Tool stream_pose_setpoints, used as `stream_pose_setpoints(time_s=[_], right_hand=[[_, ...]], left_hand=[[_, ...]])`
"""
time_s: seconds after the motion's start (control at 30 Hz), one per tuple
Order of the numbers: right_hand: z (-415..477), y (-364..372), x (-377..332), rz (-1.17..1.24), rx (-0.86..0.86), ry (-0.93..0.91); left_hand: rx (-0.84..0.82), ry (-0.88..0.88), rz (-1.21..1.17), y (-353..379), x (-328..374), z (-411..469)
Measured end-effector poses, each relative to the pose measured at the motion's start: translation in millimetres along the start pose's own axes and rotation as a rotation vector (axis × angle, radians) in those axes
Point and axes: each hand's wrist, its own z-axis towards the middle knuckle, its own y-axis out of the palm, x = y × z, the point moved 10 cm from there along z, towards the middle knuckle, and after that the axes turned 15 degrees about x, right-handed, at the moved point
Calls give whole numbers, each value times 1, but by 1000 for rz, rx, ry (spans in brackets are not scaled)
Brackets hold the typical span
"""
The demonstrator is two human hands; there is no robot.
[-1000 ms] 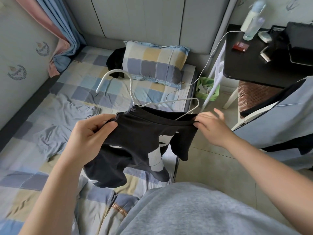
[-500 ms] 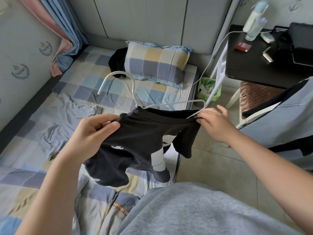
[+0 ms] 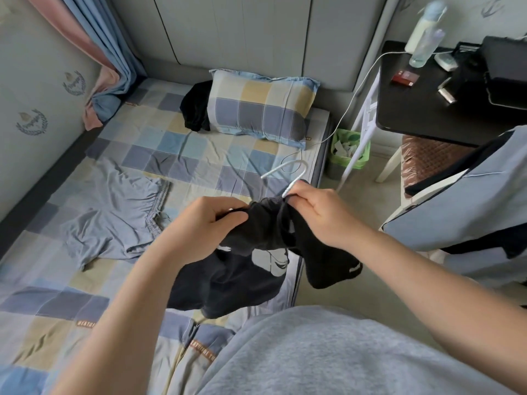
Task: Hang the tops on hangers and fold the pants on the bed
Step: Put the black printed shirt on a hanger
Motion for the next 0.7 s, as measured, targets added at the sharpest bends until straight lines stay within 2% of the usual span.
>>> stream_pose_setpoints(time_s=[0.13,0.3,0.37,0.47,0.7], right_hand=[[3,-2,-7,116,-20,70],[6,-34,3,259,-29,179],[8,-45,7,223,-8,195],[5,-47,4,102,-60,170],[8,-57,-10,-83,-95,59]], left_hand=[[80,17,-21,0,1,3],[249,1,85,-37,-29,8],[275,37,120,-42,-37,10],[286,185,232,-32,-27,12],[303,232,243,-23,-28,15]])
